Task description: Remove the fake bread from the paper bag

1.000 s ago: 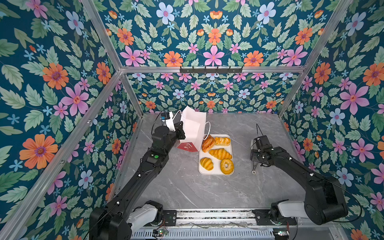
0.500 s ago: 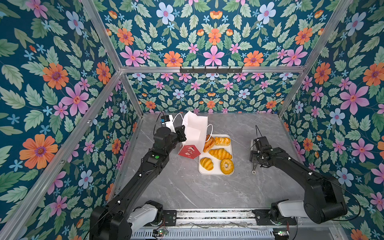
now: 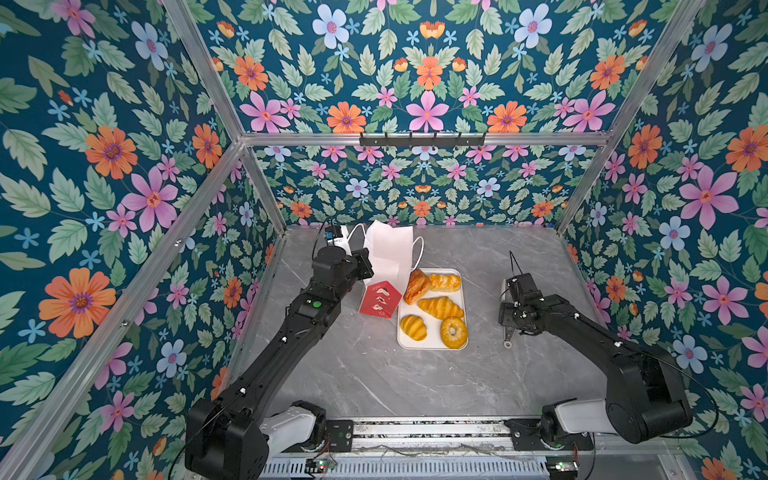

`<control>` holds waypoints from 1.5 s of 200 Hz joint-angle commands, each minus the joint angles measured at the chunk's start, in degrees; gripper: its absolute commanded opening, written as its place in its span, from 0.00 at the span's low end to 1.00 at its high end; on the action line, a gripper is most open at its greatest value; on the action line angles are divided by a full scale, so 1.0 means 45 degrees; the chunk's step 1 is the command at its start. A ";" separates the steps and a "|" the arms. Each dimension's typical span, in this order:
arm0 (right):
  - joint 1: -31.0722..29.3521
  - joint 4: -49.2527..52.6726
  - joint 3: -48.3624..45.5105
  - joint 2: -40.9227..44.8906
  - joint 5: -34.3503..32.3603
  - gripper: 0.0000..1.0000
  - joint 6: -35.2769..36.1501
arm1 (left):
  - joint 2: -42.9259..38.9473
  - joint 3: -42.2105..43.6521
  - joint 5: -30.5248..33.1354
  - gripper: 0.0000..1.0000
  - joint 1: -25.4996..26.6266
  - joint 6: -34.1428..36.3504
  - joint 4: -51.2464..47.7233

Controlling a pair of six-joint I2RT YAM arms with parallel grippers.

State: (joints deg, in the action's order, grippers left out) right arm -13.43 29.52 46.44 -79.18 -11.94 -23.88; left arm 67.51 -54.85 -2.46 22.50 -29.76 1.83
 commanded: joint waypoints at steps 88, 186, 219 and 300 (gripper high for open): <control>-0.0004 -0.0329 -0.0060 -0.0227 0.0274 0.78 0.0033 | -0.0066 -0.0215 0.1357 0.32 -0.0507 0.0822 -0.0659; -0.0004 -0.0445 -0.0121 -0.0160 0.0224 0.78 -0.0015 | -0.2058 -0.1245 0.1976 1.00 -0.0861 0.1158 -0.1928; 0.0006 -0.0514 -0.0198 0.0633 0.0004 0.78 -0.0114 | -0.4279 -0.2101 0.2640 1.00 -0.0860 0.1646 -0.3015; -0.0004 -0.2600 -0.1752 0.4278 -0.0871 0.76 0.0260 | -0.4526 0.5167 1.1581 0.99 -0.0888 0.7385 0.3787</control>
State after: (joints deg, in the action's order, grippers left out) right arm -13.39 22.24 39.66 -61.84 -14.13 -23.57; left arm 44.10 -35.48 39.20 18.59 1.32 6.90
